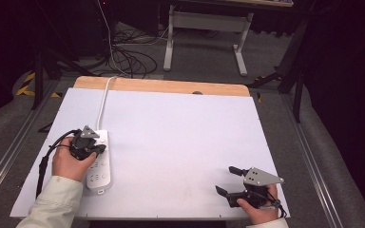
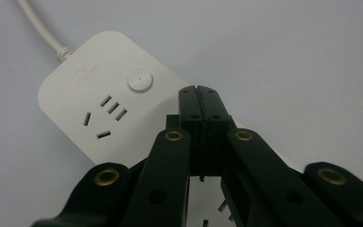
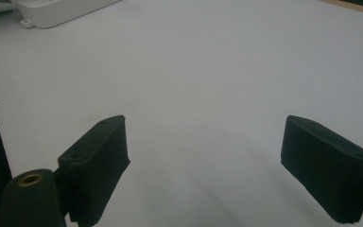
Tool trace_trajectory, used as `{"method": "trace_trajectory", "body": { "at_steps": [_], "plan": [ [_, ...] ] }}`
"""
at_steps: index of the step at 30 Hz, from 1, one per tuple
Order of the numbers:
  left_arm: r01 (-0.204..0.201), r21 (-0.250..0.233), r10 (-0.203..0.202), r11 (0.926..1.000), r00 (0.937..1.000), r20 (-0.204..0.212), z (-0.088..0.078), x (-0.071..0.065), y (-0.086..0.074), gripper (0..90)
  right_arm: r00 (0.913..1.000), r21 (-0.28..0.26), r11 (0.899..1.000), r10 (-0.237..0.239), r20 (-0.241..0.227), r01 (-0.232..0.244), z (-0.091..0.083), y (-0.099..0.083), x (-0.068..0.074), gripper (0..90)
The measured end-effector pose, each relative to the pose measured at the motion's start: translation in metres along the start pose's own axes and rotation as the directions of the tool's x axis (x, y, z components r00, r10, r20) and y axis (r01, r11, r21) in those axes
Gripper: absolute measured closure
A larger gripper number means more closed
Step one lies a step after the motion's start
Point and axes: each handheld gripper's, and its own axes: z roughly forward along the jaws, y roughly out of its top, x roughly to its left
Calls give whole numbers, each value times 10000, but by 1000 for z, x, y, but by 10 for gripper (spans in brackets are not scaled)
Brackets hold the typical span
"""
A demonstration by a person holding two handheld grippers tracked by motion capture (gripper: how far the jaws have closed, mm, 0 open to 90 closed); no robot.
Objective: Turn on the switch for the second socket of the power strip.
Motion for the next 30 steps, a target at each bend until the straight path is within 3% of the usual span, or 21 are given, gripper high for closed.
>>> {"method": "trace_trajectory", "body": {
  "at_steps": [12, 17, 22, 25, 30],
  "plan": [
    [-209, 7, 209, 9998, 9996, -167, 1, -1, 0, 899, 10000, 15, 10000, 16, -15, -16, -1, 0, 0, 163],
    [-89, 10, 89, 10000, 9999, -51, 1, -1, -1, 899, 10000, 35, 10000, 55, 2, -55, -1, 0, 0, 164],
    [-353, 45, 354, 9994, 9990, -280, 2, -2, -1, 900, 10000, 26, 10000, 49, -25, -49, -1, 0, 0, 164],
    [-171, 31, 171, 9998, 9998, -111, 2, -2, -1, 899, 10000, 48, 10000, 79, -33, -78, 0, 0, 0, 164],
    [-134, 10, 134, 9999, 9998, -175, 3, -2, -1, 900, 10000, 47, 10000, 83, -34, -83, 0, 0, 0, 164]
  ]
}}
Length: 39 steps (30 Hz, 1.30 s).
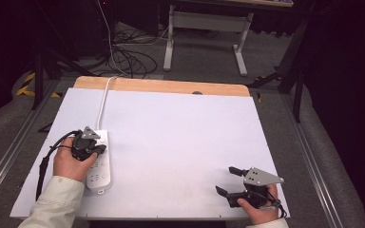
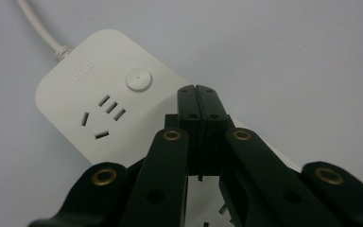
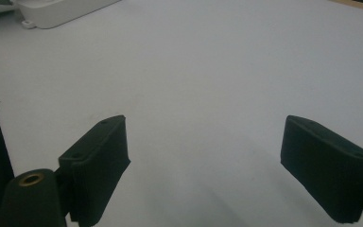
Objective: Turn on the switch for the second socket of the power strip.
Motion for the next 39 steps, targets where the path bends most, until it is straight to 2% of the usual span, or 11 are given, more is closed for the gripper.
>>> {"method": "trace_trajectory", "body": {
  "at_steps": [3, 8, 13, 18, 25, 26, 28, 34, 37, 38, 39],
  "plan": [
    [-44, 10, 44, 10000, 10000, 17, 0, 0, 0, 900, 10000, 16, 10000, 5, 11, -5, 0, 0, 0, 164],
    [139, 11, -139, 9999, 9999, 67, 1, 0, -1, 900, 10000, 18, 10000, 15, 2, -15, 0, 0, 0, 164],
    [79, 14, -79, 10000, 10000, -17, 1, -1, 0, 900, 10000, 4, 10000, 4, 0, -4, 0, 0, 0, 164],
    [179, -66, -178, 9998, 9997, 147, 1, 1, -2, 900, 10000, -2, 10000, -3, 7, 3, 0, 0, 0, 164],
    [29, -94, -30, 10000, 10000, -74, 1, -1, -2, 900, 10000, 10, 10000, -9, -2, 9, 0, 0, 0, 164],
    [195, -91, -193, 9998, 9997, 153, 2, 0, -3, 900, 10000, 14, 10000, -9, -3, 9, 0, 0, 0, 164],
    [191, -109, -189, 9998, 9997, 144, 2, 0, -3, 900, 10000, 11, 10000, -18, 1, 18, 0, 0, 0, 164],
    [144, -194, -142, 9997, 9999, 76, 2, 0, -4, 900, 10000, 17, 10000, -12, 6, 12, 0, 0, 0, 164],
    [473, -302, -475, 9984, 9988, -70, -1, 4, -5, 900, 10000, 19, 10000, 7, 7, -7, 0, 0, 0, 164],
    [409, -296, -417, 9987, 9987, -285, -2, 5, -5, 900, 10000, 20, 10000, -4, 6, 4, 0, 0, 0, 164],
    [391, -358, -402, 9986, 9987, -298, -4, 6, -5, 900, 10000, 20, 10000, -4, 6, 4, 0, 0, 0, 164]
  ]
}}
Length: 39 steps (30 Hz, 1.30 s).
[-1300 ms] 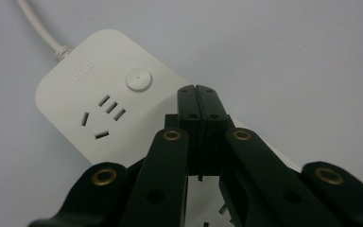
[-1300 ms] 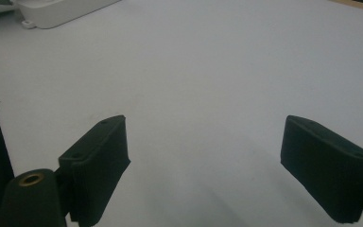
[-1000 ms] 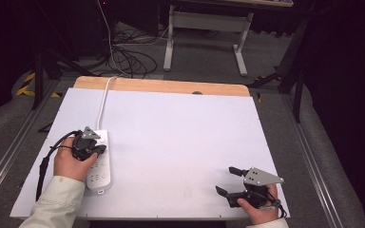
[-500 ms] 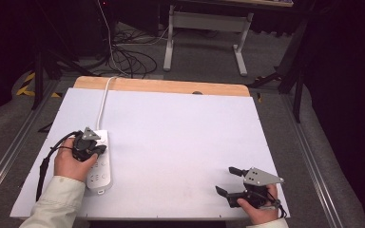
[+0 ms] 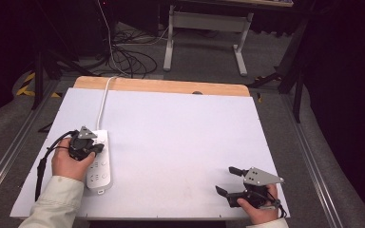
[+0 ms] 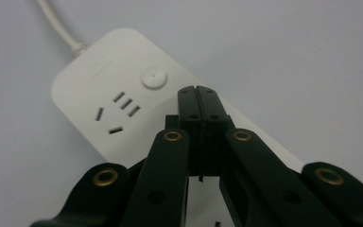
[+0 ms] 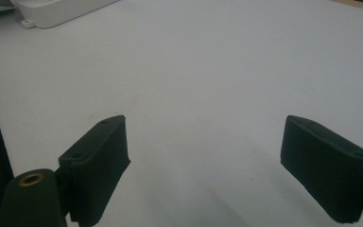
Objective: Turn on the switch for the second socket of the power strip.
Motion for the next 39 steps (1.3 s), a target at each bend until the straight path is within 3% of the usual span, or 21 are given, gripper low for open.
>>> {"method": "trace_trajectory", "body": {
  "at_steps": [4, 16, 22, 31, 36, 38, 39],
  "plan": [
    [-25, -685, 36, 9976, 9999, 159, -12, -3, 4, 900, 10000, 3, 10000, 11, 12, -11, 0, 0, -1, 164],
    [44, -908, 0, 9959, 9988, 483, -22, -4, 6, 900, 10000, 6, 10000, 13, 19, -13, 0, -1, -1, 164],
    [-169, -1032, 227, 9945, 9982, 553, -26, -7, 9, 900, 10000, 3, 10000, 14, 19, -14, 0, -1, -1, 164],
    [-156, -1372, 250, 9904, 9974, 672, -33, -10, 10, 890, 10000, 27, 10000, 16, 15, -16, 0, -1, -1, 164],
    [-168, -1662, 320, 9859, 9955, 894, -38, -14, 12, 780, 10000, 34, 10000, 28, 7, -28, 0, -1, -1, 164],
    [-147, -1801, 310, 9835, 9956, 881, -41, -15, 13, 667, 10000, 31, 10000, 53, -1, -53, 0, -1, -1, 164],
    [45, -2081, 131, 9781, 9964, 832, -45, -17, 14, 602, 10000, 29, 10000, 53, 0, -53, 0, -1, -1, 164]
  ]
}}
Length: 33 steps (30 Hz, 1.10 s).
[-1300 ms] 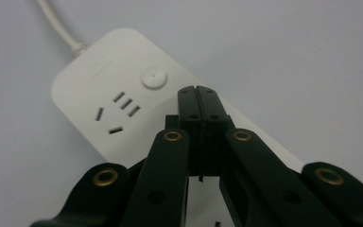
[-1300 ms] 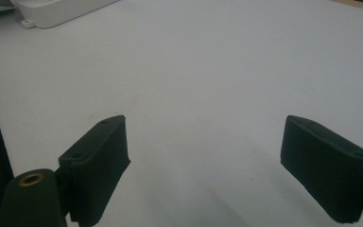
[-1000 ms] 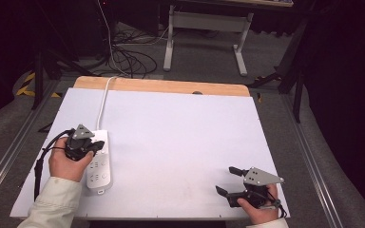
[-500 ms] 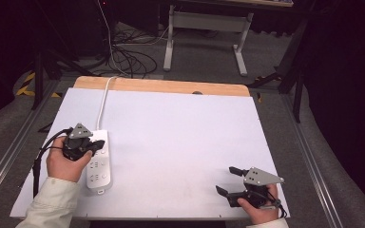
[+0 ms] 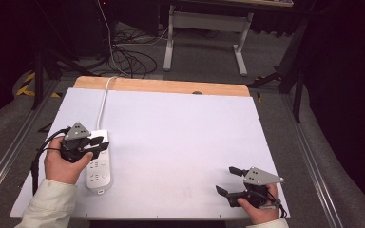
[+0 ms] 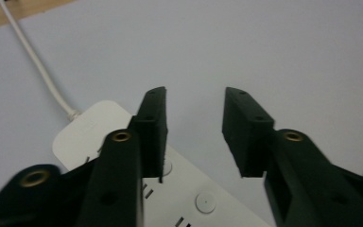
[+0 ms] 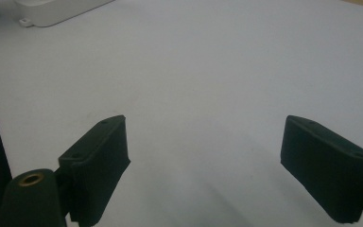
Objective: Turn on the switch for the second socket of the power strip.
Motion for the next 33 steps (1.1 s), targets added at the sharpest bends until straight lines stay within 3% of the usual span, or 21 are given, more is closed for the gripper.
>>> {"method": "trace_trajectory", "body": {
  "at_steps": [5, 8, 11, 15, 16, 18, 22, 27, 33],
  "plan": [
    [7, -474, -1, 9989, 9999, 112, -7, -4, 4, 422, 10000, -4, 10000, 11, 5, -11, 0, 0, 0, 164],
    [27, -1143, 7, 9934, 9996, 297, -14, -8, 4, 302, 10000, -3, 10000, 29, 2, -29, 0, 0, 0, 163],
    [-103, -1381, 153, 9904, 9993, 354, -18, -9, 4, 220, 10000, 1, 10000, 35, 17, -35, 0, 0, 0, 163],
    [-47, -1955, 199, 9807, 9969, 760, -26, -13, 2, 178, 10000, -9, 10000, 36, 4, -36, -1, 0, 0, 163],
    [-161, -2227, 348, 9748, 9962, 802, -31, -15, 0, 160, 10000, -18, 10000, 39, 6, -39, -1, 0, 0, 162],
    [-215, -2328, 422, 9723, 9956, 840, -33, -17, -1, 155, 10000, -50, 10000, 23, -15, -23, -1, 0, 0, 162],
    [-867, -2600, 1061, 9617, 9924, 617, -39, -20, -8, 152, 10000, -48, 10000, 32, -12, -32, -1, 0, 0, 162],
    [-678, -2927, 1023, 9538, 9893, 1041, -45, -19, -19, 141, 10000, -39, 10000, 21, -6, -21, -1, 0, 0, 162],
    [-595, -3050, 1112, 9505, 9816, 1551, -52, -16, -32, 83, 10000, -58, 10000, -9, -13, 9, -1, 0, 1, 161]
  ]
}}
